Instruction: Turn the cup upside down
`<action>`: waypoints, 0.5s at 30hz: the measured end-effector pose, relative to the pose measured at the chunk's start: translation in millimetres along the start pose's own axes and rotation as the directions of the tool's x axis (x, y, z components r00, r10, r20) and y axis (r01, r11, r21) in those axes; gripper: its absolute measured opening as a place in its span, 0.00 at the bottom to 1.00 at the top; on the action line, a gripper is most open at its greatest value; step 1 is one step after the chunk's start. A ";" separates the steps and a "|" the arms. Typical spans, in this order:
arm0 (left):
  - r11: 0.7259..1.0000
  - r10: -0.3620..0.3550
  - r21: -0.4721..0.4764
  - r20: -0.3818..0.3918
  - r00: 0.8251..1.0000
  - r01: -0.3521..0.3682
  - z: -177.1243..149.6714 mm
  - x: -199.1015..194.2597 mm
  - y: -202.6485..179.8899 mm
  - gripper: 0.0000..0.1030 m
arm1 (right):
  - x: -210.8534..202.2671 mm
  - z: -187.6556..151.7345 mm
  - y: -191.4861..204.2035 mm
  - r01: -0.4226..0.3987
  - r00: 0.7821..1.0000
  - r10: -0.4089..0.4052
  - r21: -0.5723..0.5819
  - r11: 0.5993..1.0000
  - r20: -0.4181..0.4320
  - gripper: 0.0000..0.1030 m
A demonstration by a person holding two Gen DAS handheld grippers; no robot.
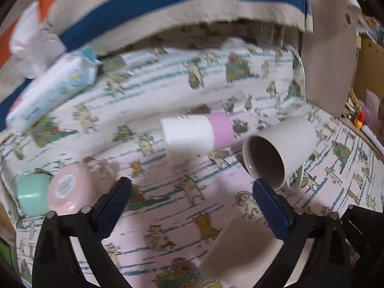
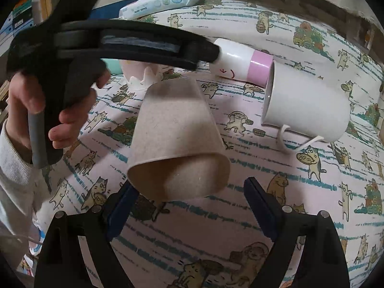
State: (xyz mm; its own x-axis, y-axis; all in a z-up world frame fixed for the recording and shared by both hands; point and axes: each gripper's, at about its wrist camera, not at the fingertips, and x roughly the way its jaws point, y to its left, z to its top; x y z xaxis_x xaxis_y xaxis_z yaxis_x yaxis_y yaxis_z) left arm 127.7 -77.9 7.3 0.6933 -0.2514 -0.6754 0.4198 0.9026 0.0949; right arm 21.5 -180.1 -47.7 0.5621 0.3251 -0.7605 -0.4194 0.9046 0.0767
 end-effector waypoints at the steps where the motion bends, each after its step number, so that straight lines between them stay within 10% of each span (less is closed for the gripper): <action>1: 1.000 -0.003 0.002 -0.026 1.000 0.003 0.8 5.7 -1.7 0.88 | -1.0 0.5 -0.8 0.009 1.000 -0.009 0.005 1.000 0.008 0.87; 15: 0.997 -0.072 -0.031 -0.125 0.990 0.069 -27.8 -2.4 14.7 0.34 | -10.2 11.2 -25.8 0.119 0.992 -0.121 0.065 0.991 0.037 0.87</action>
State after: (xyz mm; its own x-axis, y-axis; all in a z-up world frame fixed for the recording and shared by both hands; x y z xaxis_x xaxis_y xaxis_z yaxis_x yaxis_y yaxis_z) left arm 116.0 -54.4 -10.1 0.5823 -0.2704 -0.7667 0.4483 0.8935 0.0254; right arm 34.6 -203.7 -34.7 0.6348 0.2231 -0.7398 -0.3025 0.9528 0.0277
